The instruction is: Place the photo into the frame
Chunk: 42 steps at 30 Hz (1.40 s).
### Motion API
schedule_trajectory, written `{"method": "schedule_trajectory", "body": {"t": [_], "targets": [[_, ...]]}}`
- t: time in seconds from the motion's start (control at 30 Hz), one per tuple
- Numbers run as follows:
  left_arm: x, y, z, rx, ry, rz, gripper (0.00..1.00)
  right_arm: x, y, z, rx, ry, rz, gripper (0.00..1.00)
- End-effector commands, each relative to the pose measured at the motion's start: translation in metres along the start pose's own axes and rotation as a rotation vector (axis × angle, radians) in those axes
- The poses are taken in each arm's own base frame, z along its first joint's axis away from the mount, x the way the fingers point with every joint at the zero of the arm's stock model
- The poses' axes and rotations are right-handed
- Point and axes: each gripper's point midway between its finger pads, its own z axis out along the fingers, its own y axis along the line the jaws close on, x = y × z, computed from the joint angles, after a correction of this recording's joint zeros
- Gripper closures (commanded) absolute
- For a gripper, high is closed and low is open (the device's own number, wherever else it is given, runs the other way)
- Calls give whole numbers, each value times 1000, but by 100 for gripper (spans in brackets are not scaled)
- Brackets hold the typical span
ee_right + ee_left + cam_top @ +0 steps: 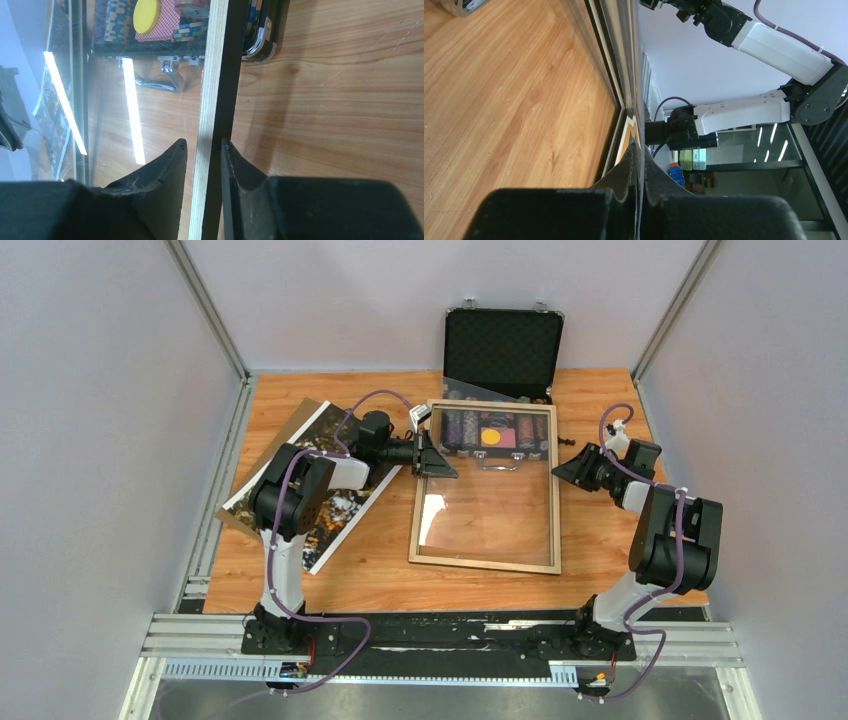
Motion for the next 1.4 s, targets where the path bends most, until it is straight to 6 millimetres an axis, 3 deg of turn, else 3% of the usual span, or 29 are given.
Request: {"method": "schedule_trajectory", "body": {"t": [0.0,0.33,1.37], "targets": [[-6,-12,5,31,11,84,100,-14,3,3,-7,-20,-58,72],[-4,-9,5,24,17,80,100,-13,3,5,-8,-10,-63,80],[-3,-1,5,4,15,65,100,-13,5,5,-13,-9,-68,83]]}}
